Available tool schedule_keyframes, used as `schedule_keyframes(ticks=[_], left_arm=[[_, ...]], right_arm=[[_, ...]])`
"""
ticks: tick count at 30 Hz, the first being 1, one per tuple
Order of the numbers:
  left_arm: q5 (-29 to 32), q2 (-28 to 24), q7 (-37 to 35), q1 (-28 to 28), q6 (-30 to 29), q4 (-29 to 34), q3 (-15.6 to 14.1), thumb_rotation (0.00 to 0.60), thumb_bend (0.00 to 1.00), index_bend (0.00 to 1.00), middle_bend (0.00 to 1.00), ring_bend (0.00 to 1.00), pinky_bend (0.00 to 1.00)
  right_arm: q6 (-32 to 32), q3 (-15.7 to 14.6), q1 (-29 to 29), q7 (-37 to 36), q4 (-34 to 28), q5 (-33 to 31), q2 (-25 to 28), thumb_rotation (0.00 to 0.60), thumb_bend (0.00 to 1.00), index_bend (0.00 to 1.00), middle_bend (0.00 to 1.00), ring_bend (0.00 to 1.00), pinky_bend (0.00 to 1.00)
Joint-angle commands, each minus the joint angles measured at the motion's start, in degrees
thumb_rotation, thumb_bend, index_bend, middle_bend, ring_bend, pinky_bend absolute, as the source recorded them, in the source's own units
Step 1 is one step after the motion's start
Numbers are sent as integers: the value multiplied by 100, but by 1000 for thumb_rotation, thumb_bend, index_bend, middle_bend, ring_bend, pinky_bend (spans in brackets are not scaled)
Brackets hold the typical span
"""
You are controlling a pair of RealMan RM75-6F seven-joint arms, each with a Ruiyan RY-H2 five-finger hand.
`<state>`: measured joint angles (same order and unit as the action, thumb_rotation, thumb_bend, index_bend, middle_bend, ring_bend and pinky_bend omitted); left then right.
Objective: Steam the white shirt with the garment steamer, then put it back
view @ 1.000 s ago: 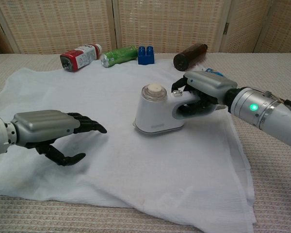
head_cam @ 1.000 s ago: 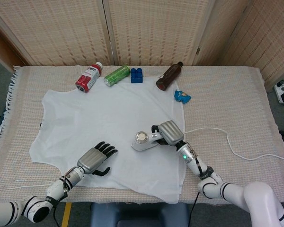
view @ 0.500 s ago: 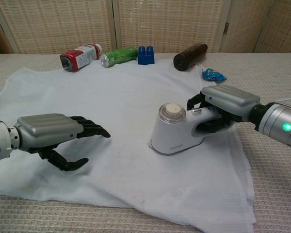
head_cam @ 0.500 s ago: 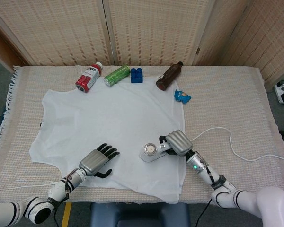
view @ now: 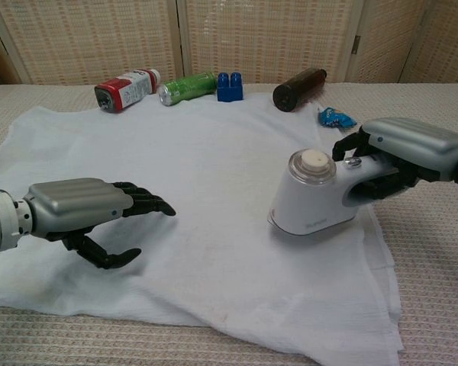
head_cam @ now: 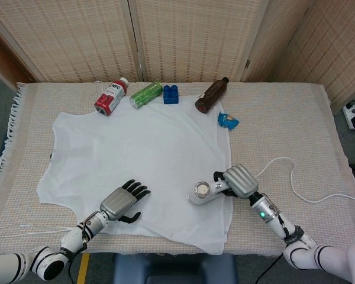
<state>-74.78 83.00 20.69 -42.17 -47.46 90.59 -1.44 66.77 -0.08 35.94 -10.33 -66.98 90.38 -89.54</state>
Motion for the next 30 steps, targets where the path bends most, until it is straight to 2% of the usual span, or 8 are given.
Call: schedule_keyframes(ticks=[1, 5, 10, 17, 30], left_arm=[[9, -18, -5, 8, -21, 12, 10, 304, 525, 121, 102, 3, 0], [46, -29, 0, 18, -19, -9, 9, 301, 525, 121, 103, 3, 0], [95, -19, -20, 36, -7, -44, 2, 300, 525, 121, 103, 2, 0], [98, 8, -44, 61, 3, -112, -28, 303, 526, 121, 103, 2, 0], [32, 86, -44, 55, 1, -140, -29, 301, 525, 121, 102, 2, 0]], right_arm=[[-133, 196, 139, -4, -44, -97, -24, 600, 523, 862, 882, 814, 926], [-401, 309, 361, 175, 8, -107, -202, 600, 523, 862, 882, 814, 926], [-689, 307, 578, 369, 110, -46, -491, 600, 522, 862, 882, 814, 926], [-747, 67, 583, 467, 157, 154, -629, 600, 523, 862, 882, 814, 926], [-160, -479, 84, 382, -100, 553, -293, 600, 523, 862, 882, 814, 926]])
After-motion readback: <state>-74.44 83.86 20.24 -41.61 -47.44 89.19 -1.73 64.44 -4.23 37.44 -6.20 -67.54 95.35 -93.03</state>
